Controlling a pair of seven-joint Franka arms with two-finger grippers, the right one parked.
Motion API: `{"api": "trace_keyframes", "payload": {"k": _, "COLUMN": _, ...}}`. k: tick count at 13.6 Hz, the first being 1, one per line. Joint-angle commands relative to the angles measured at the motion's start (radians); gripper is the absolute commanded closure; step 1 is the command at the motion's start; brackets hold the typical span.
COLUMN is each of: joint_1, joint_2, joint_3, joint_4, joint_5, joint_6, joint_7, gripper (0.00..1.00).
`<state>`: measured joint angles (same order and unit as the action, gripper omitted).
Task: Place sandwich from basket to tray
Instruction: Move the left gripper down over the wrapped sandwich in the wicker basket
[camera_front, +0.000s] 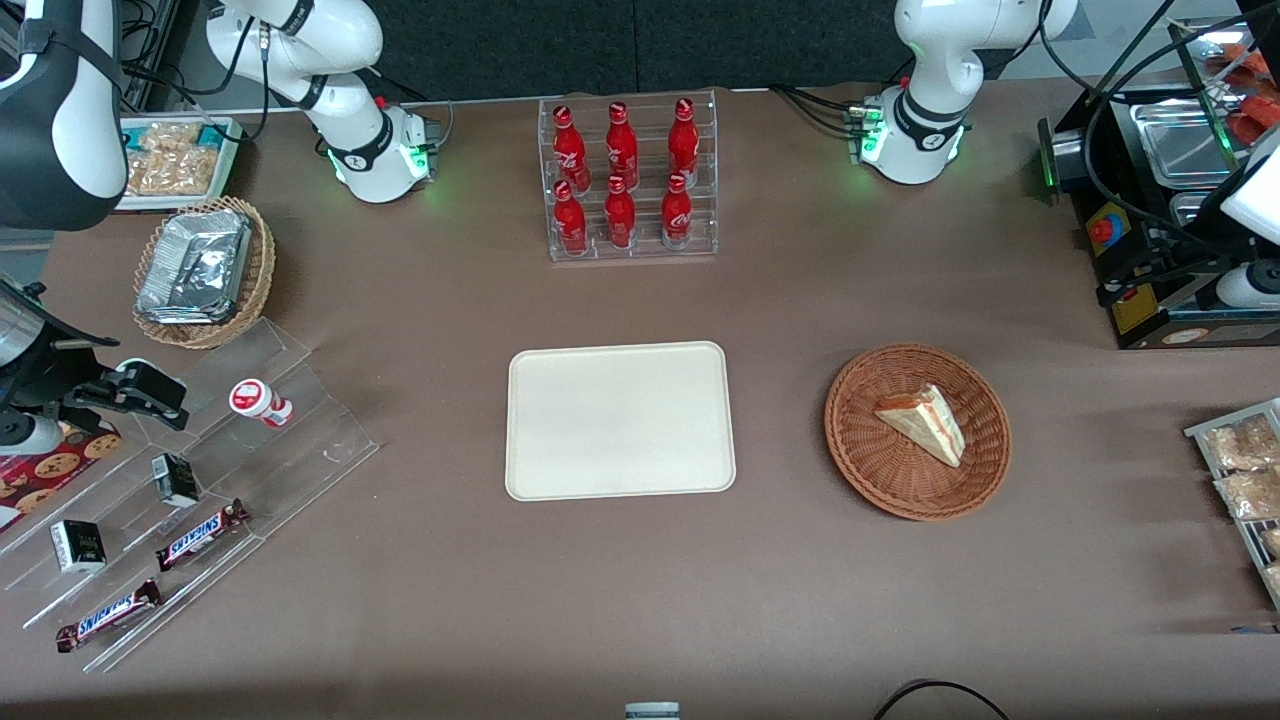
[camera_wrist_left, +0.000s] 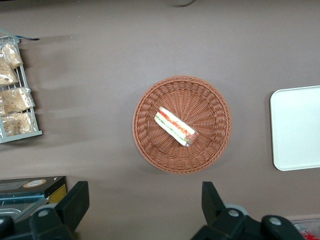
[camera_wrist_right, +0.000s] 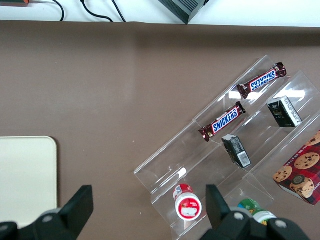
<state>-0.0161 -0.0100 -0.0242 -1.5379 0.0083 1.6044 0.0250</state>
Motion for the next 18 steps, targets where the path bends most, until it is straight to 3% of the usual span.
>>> {"api": "trace_keyframes", "payload": {"k": 1, "joint_1": 0.013, "joint_2": 0.001, "joint_3": -0.008, "joint_4": 0.013, "joint_5": 0.012, "joint_6": -0.043, "joint_7": -0.002, "gripper": 0.01}}
{"api": "trace_keyframes", "payload": {"k": 3, "joint_1": 0.015, "joint_2": 0.01, "joint_3": -0.008, "joint_4": -0.001, "joint_5": 0.012, "joint_6": -0.049, "joint_7": -0.023, "gripper": 0.01}}
{"api": "trace_keyframes", "payload": {"k": 8, "joint_1": -0.013, "joint_2": 0.077, "joint_3": -0.028, "joint_4": -0.143, "joint_5": -0.007, "joint_6": 0.05, "joint_7": -0.509, "gripper": 0.01}}
{"api": "trace_keyframes", "payload": {"k": 12, "joint_1": -0.083, "joint_2": 0.212, "joint_3": -0.033, "joint_4": -0.182, "joint_5": -0.011, "joint_6": 0.152, "joint_7": -0.876, "gripper": 0.01}}
{"api": "trace_keyframes", "payload": {"k": 15, "joint_1": -0.087, "joint_2": 0.252, "joint_3": -0.033, "joint_4": -0.287, "joint_5": -0.066, "joint_6": 0.285, "joint_7": -0.953, "gripper": 0.01}}
{"api": "trace_keyframes", "payload": {"k": 18, "joint_1": -0.081, "joint_2": 0.261, "joint_3": -0.028, "joint_4": -0.405, "joint_5": -0.067, "joint_6": 0.429, "joint_7": -1.014, "gripper": 0.01}}
